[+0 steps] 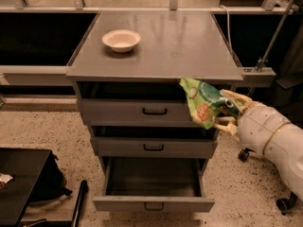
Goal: Place green rice chip bag into bottom drawer
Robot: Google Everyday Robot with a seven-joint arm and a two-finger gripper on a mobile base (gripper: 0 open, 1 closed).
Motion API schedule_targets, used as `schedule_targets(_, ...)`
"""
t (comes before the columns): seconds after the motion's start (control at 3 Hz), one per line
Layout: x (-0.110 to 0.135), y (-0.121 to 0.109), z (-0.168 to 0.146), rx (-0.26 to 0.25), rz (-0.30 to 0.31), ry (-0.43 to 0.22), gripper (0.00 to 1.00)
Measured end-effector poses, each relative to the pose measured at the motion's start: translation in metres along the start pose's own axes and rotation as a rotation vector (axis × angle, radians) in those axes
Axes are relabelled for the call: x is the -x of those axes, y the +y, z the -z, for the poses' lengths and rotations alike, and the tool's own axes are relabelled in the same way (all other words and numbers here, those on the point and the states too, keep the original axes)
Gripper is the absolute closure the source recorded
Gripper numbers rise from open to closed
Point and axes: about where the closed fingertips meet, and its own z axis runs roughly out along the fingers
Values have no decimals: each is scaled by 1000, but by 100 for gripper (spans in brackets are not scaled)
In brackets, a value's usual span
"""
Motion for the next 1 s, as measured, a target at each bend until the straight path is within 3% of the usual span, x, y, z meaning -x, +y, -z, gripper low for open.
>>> schedule_targets(0.33,-12,10,-7,15,7,-10,100)
schedule_targets(0.67,-60,57,-28,96,21,18,100)
schedule_targets(1.0,-119,119,-53,208,26,71,100)
